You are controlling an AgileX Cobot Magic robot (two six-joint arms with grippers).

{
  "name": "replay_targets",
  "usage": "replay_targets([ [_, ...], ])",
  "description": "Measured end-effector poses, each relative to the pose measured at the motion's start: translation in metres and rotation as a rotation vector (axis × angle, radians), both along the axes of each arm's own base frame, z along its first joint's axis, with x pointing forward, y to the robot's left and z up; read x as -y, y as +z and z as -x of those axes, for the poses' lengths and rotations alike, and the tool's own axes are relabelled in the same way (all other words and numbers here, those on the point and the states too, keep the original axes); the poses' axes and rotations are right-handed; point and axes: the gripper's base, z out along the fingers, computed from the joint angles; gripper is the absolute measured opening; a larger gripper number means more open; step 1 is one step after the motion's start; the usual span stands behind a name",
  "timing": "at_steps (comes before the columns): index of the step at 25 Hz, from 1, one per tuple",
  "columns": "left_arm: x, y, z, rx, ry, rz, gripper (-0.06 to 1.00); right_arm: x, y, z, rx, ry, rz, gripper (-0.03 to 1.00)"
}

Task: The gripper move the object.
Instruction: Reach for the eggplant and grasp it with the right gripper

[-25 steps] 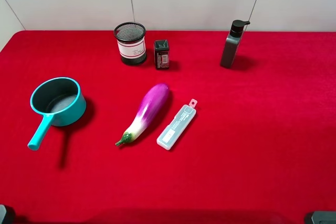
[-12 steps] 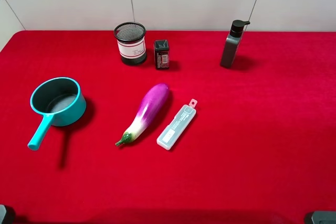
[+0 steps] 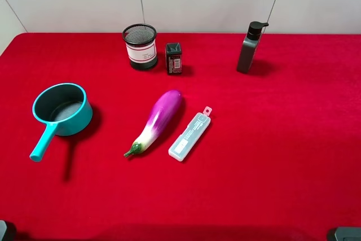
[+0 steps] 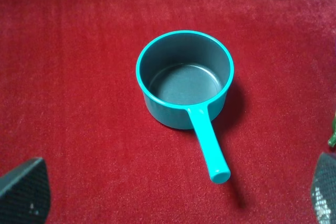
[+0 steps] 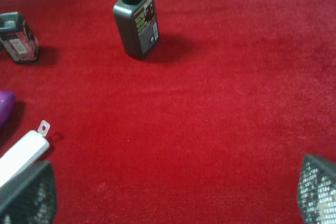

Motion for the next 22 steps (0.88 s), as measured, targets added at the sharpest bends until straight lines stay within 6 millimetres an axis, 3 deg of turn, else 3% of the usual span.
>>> replay_targets([
  [8, 0.000, 0.000, 0.000, 0.000, 0.000, 0.000, 0.98, -0.007, 0.032, -0.058, -0.149, 0.052, -0.014, 0.69],
  [17, 0.000, 0.000, 0.000, 0.000, 0.000, 0.000, 0.98, -0.016, 0.031, -0.127, -0.382, 0.081, -0.064, 0.69],
  [22, 0.000, 0.000, 0.000, 0.000, 0.000, 0.000, 0.98, -0.037, 0.027, -0.155, -0.457, 0.154, -0.045, 0.69],
])
